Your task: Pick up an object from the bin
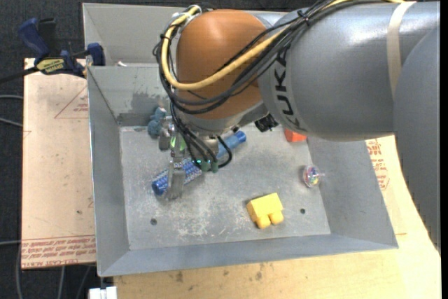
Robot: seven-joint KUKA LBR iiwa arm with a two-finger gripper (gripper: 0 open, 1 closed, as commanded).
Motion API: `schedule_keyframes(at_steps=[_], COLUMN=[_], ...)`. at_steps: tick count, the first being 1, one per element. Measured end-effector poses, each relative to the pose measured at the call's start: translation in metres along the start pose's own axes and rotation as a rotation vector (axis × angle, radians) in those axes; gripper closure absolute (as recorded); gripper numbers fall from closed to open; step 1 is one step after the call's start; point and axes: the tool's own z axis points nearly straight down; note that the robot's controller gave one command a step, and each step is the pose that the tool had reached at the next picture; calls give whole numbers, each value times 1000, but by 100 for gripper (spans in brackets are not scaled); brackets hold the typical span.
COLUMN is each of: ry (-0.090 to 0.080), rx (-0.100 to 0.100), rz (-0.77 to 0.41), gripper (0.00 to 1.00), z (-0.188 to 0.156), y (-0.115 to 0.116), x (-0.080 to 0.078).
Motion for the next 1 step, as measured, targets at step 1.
schedule_keyframes(at_steps=[1], ry=[-1], rx=[3], rz=[-81], gripper=[0], z=[83], y=[-40], x=[-27])
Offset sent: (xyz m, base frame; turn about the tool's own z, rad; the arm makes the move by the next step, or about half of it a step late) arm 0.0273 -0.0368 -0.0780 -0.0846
